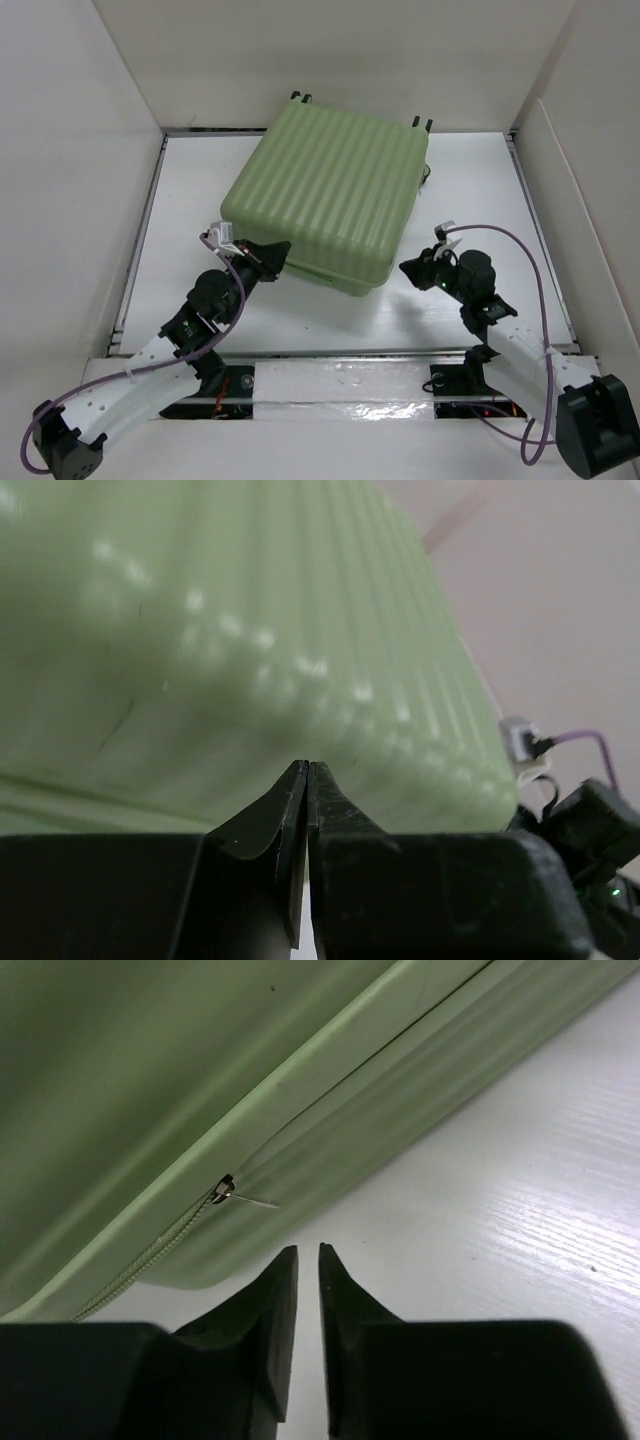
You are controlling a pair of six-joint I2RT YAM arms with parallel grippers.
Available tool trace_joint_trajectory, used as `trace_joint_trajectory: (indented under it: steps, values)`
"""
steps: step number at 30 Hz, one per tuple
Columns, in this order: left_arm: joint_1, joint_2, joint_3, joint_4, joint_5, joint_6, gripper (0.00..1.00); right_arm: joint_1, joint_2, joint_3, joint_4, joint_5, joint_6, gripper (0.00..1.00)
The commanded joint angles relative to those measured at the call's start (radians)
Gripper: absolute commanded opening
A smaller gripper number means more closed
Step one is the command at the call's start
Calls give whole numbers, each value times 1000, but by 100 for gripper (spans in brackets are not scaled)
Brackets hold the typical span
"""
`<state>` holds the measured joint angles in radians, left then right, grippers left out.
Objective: Pack the luggage
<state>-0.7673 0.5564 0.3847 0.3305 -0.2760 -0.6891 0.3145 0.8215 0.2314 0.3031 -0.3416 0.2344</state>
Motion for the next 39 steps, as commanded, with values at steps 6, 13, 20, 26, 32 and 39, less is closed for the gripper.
trace_joint_trajectory:
  steps: [6,13,20,26,32,39]
  values:
    - [-38,37,-113,-91,64,-38,0,83,39,13,82,-5,-69,34]
    - [-38,210,-138,73,211,-6,0,146,60,17,129,56,-99,41]
    - [-96,341,-112,217,270,25,0,178,120,26,258,176,-159,47]
    - [-130,416,-73,280,181,25,6,210,197,-1,447,128,-173,43]
    - [-130,381,-47,256,78,49,8,282,208,-30,564,147,-165,20]
    - [-130,356,-10,219,-35,88,10,394,95,-84,437,285,-89,0]
